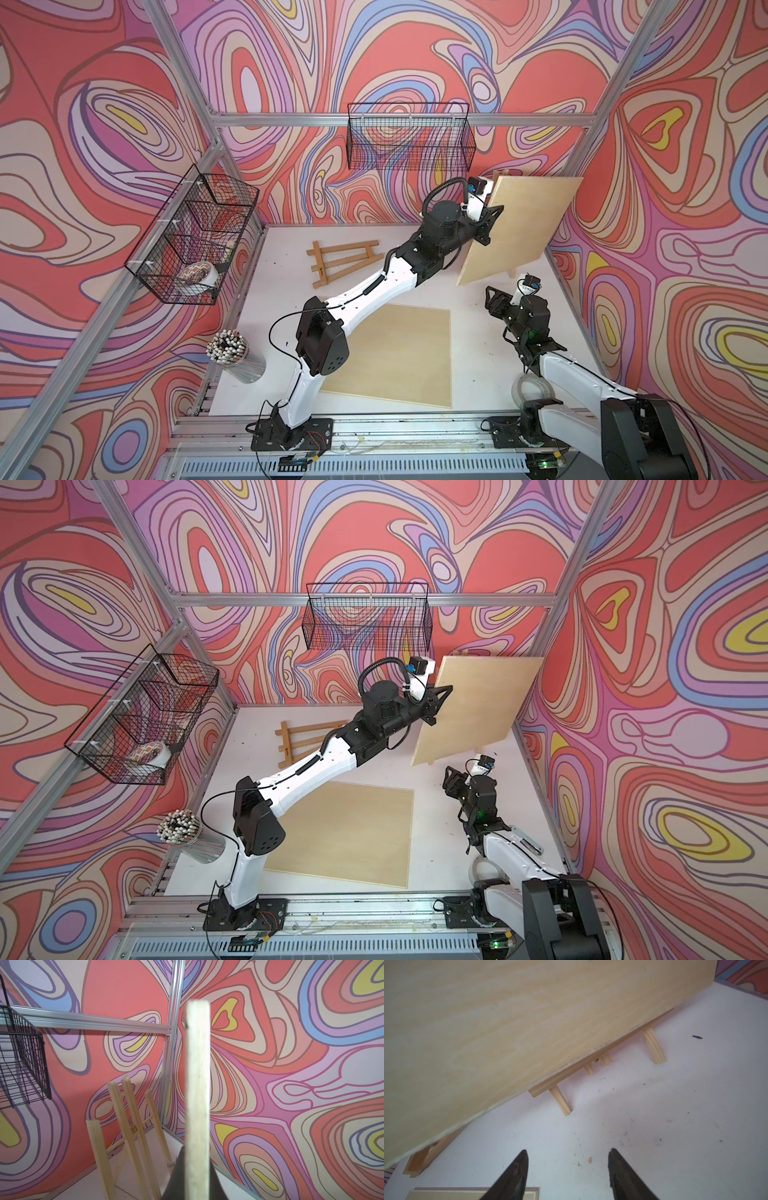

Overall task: Disassemble the easel
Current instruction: Pick up the drawing board from the easel, then place the drawing board on the drawing board.

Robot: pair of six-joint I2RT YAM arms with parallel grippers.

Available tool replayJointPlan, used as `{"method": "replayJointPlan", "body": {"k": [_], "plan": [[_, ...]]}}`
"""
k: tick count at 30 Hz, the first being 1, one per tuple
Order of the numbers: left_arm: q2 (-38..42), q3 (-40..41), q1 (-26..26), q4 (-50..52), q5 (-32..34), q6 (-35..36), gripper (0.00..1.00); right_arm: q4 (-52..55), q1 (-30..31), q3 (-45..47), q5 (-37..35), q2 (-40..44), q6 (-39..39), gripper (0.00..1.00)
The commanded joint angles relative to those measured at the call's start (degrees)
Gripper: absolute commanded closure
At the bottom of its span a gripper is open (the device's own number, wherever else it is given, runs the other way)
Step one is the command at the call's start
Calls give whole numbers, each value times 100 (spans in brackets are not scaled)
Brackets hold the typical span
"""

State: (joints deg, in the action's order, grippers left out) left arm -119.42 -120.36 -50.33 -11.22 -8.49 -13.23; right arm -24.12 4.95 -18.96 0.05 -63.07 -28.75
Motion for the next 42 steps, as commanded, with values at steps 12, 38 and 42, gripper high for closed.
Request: {"method": "replayJointPlan", "body": {"k": [12, 38, 42], "plan": [[1708, -234, 25, -1318, -110, -633, 100, 203, -12, -12, -164, 388, 167, 37], [4890, 1683, 2351, 773, -1150, -3291, 100, 363, -18, 50, -142, 852, 249, 37], [5110, 1570, 2710, 1258, -1393, -3618, 100, 450, -5, 48, -133, 983, 268, 37]]}}
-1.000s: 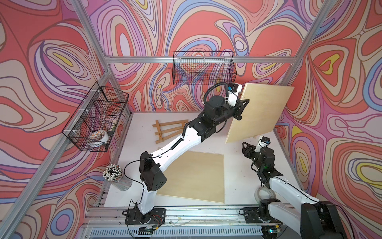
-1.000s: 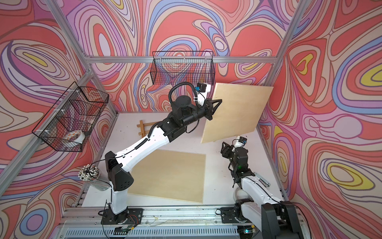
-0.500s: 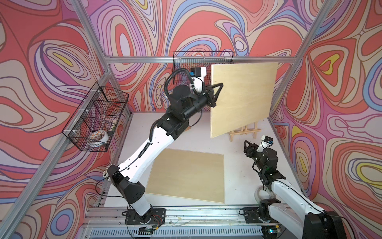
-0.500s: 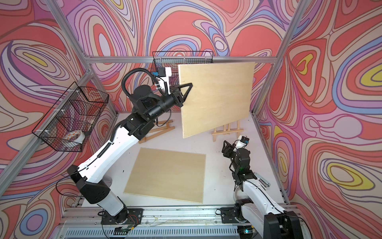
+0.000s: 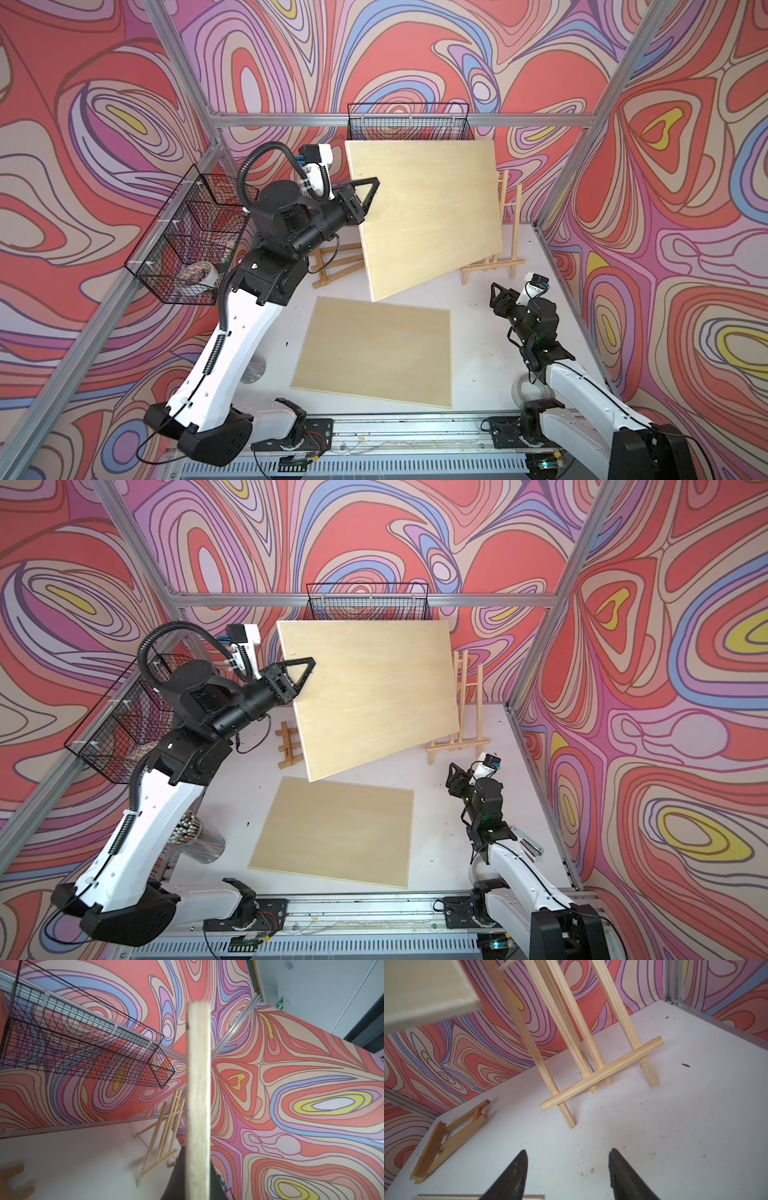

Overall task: Disassemble the easel
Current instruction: Place the drawing board on the drawing board.

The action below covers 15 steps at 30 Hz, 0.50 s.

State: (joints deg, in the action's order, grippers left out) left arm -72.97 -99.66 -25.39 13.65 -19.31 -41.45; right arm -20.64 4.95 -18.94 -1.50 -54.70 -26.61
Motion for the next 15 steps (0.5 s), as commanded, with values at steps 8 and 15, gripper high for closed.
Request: {"method": "replayJointPlan", "body": {"k": [8, 15], "plan": [[488, -441, 1790, -523, -1888, -1923, 100, 613, -16, -155, -65, 384, 66, 36], [451, 192, 2102, -649, -3023, -2403, 100, 782, -16, -296, -66, 196, 35, 36]]}}
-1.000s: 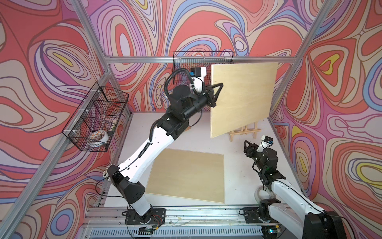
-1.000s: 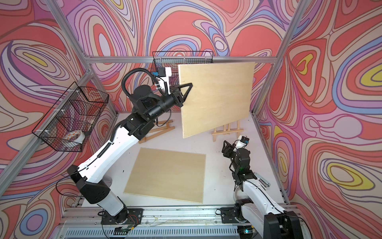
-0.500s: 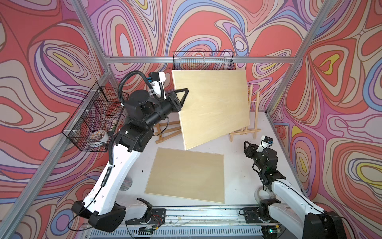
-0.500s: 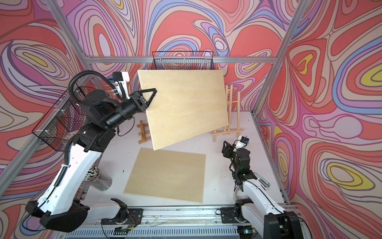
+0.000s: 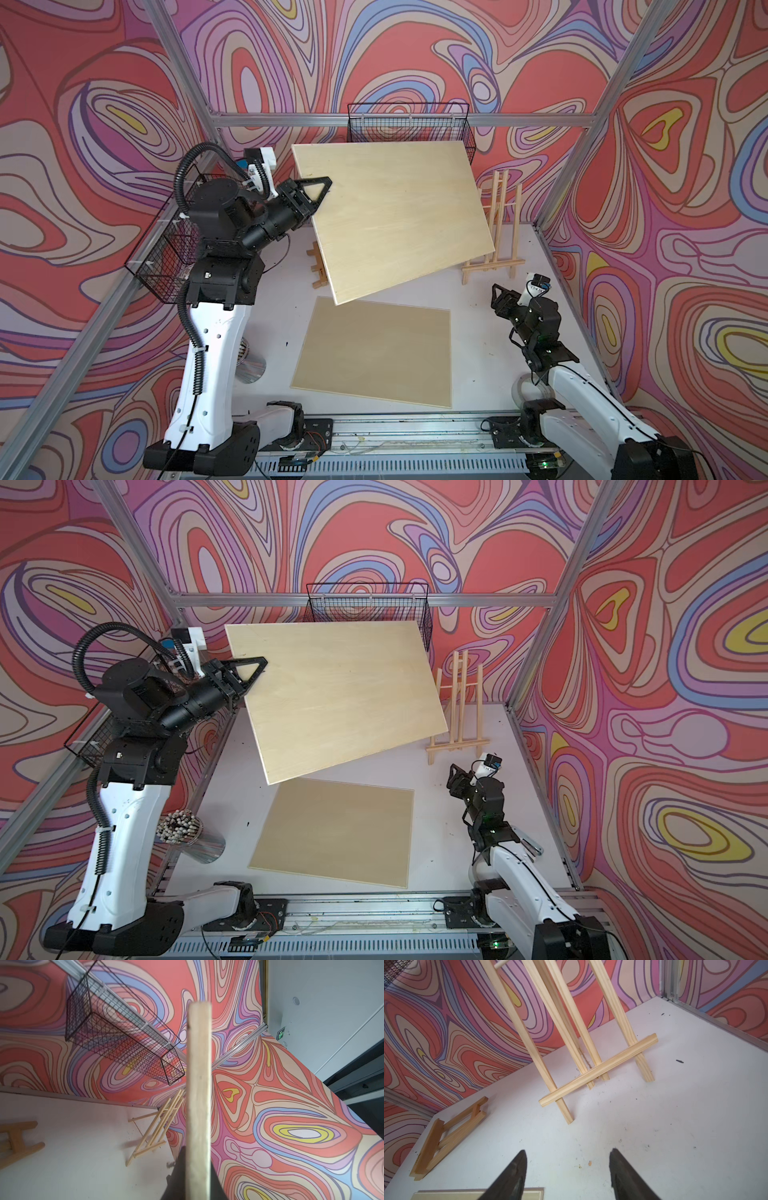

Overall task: Disassemble the easel
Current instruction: Place the drawing board on the drawing board.

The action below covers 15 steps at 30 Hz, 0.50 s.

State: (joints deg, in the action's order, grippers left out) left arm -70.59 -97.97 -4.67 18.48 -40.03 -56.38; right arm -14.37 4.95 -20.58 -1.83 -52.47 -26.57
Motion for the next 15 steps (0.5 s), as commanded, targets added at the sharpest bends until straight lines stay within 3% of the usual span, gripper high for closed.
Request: {"method": "replayJointPlan", "body": {"k": [1, 8, 11, 15], "plan": [[254, 114, 60, -1129, -1071, -922, 100, 145, -19, -139, -29, -34, 27, 35], [456, 865, 185, -996, -1649, -855, 100, 655, -20, -389, -240, 52, -133, 35], [527, 1293, 212, -1034, -1756, -764, 100, 1330, -23, -646, -865, -36, -381, 27], [555, 1731, 230, -1023, -1977, -659, 100, 1674, -115, -866, -1095, -333, -527, 22]]}}
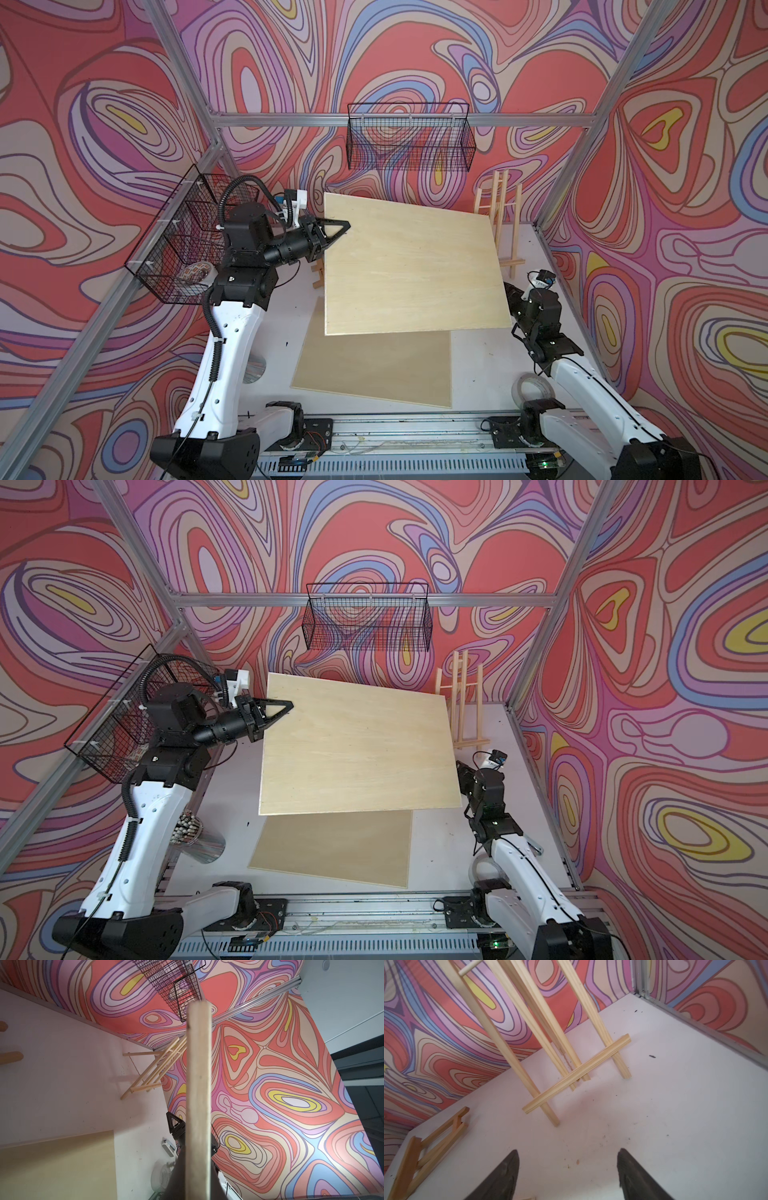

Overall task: Disassemble the easel
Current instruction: Place the drawing board on the drawing board.

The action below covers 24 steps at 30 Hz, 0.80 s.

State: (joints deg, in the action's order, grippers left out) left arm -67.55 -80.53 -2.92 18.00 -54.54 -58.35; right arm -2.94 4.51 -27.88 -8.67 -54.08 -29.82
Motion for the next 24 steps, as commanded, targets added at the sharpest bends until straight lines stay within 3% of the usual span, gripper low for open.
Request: {"method": "replayJointPlan", "body": {"k": [1, 12, 20, 24], "plan": [[246, 82, 59, -924, -577, -422, 100, 508, -85, -124, -382, -236, -223, 22], [314, 785, 37, 98, -693, 302, 100, 845, -445, -204, -660, -526, -540, 19], [531, 1259, -24, 1051, -626, 924, 100, 521, -473, -111, -259, -647, -444, 19], [609, 1555, -22, 1334, -503, 1123, 100, 38, -469, 13, 533, -726, -249, 20]]}}
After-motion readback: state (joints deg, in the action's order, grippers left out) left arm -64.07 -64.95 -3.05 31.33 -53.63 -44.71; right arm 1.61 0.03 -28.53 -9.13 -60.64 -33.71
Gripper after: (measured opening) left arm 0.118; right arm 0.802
